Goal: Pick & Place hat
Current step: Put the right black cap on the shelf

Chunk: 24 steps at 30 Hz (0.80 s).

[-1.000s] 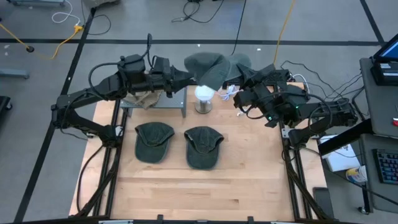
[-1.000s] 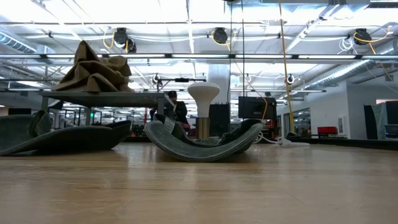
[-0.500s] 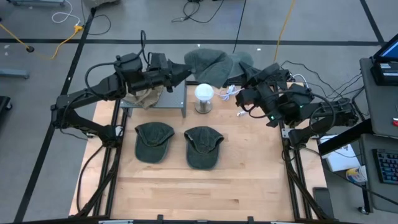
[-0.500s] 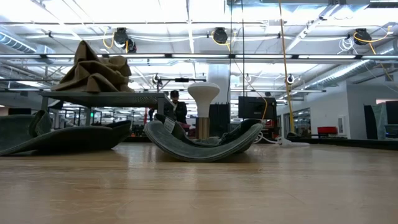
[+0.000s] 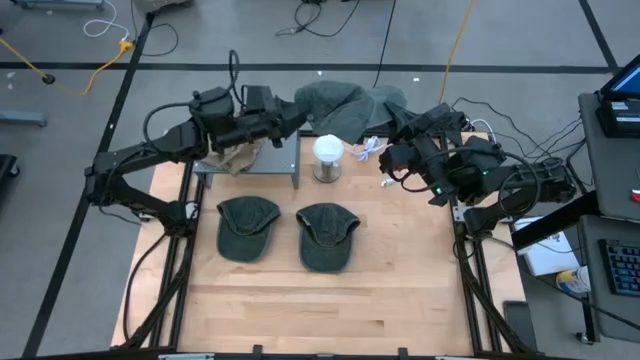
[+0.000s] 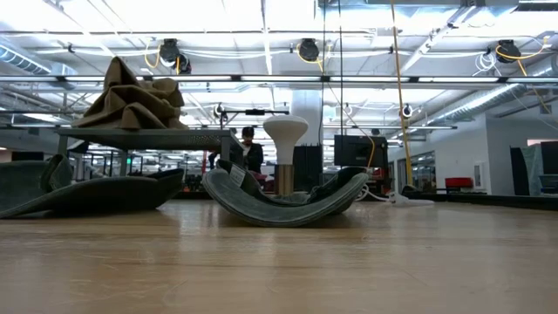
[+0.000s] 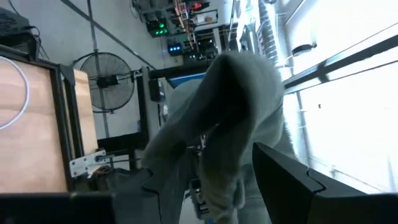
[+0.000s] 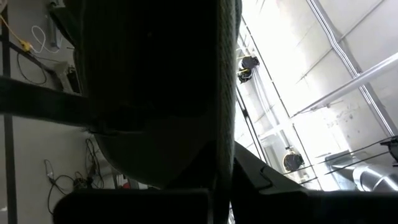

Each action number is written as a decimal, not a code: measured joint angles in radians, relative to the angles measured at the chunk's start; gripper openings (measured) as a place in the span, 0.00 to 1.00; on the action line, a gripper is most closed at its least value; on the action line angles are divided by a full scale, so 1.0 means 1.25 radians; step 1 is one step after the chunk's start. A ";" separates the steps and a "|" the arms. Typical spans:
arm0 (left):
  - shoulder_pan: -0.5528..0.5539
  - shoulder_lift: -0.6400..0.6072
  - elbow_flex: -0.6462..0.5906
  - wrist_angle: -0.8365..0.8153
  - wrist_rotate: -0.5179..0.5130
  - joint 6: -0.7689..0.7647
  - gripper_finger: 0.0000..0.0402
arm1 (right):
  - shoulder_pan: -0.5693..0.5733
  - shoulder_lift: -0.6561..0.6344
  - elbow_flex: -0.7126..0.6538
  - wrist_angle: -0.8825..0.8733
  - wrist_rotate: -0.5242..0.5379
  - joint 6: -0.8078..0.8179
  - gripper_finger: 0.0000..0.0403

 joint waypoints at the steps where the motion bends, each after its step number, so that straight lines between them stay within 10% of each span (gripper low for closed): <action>1: 0.000 0.000 0.000 0.001 0.004 0.002 0.45 | 0.000 0.000 0.000 -0.003 -0.001 0.000 0.02; 11: 0.001 0.004 0.000 0.009 0.041 0.009 0.04 | 0.000 0.000 0.000 -0.070 -0.005 0.038 0.02; 24: 0.124 -0.008 0.001 0.045 0.263 0.038 0.01 | 0.035 0.000 0.000 -0.070 0.104 0.254 0.12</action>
